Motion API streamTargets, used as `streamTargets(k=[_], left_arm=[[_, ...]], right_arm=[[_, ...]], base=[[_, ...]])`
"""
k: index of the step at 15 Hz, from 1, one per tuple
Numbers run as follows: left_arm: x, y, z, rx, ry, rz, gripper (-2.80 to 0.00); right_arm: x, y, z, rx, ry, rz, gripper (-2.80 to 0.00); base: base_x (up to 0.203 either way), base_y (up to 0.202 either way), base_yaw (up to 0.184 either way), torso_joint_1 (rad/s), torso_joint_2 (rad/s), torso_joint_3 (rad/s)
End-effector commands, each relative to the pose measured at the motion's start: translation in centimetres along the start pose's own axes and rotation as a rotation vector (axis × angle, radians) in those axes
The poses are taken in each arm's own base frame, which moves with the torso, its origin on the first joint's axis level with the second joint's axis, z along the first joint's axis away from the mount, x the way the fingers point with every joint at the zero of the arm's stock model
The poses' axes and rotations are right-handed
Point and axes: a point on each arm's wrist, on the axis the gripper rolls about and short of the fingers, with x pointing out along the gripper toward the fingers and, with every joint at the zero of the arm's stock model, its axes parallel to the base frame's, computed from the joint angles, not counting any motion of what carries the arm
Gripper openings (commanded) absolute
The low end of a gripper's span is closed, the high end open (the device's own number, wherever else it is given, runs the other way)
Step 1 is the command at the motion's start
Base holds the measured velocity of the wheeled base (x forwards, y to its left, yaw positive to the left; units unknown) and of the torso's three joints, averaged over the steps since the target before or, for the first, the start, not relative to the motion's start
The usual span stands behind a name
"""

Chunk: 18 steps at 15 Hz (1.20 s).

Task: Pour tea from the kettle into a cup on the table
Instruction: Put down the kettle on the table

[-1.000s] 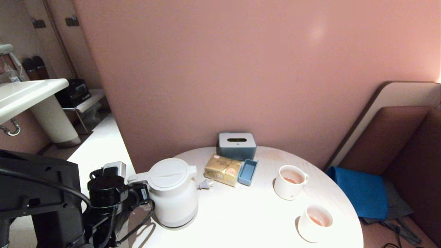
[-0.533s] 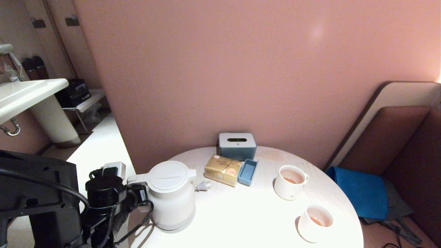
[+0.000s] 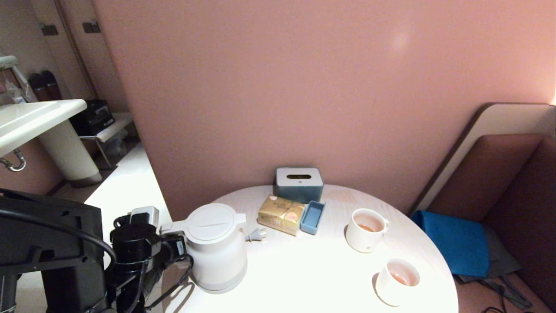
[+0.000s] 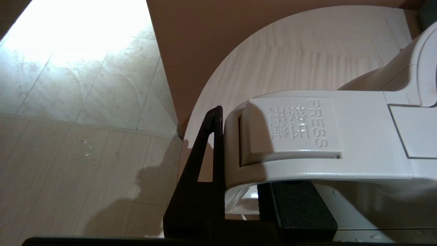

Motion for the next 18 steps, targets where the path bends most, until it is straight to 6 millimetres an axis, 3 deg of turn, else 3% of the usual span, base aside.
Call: streamTargets(k=[1, 18], left_arm=[[-0.1, -0.1, 0.4, -0.017, -0.038, -0.011, -2.8], [1.5, -0.9, 0.0, 0.036, -0.033, -0.081, -2.8]], right_arm=[[0.0, 0.0, 0.0, 0.0, 0.0, 0.0, -2.8], [0.0, 0.0, 0.0, 0.0, 0.0, 0.001, -2.8]], base=[[0.0, 0.0, 0.0, 0.0, 0.0, 0.0], [0.0, 0.0, 0.0, 0.0, 0.0, 0.0]])
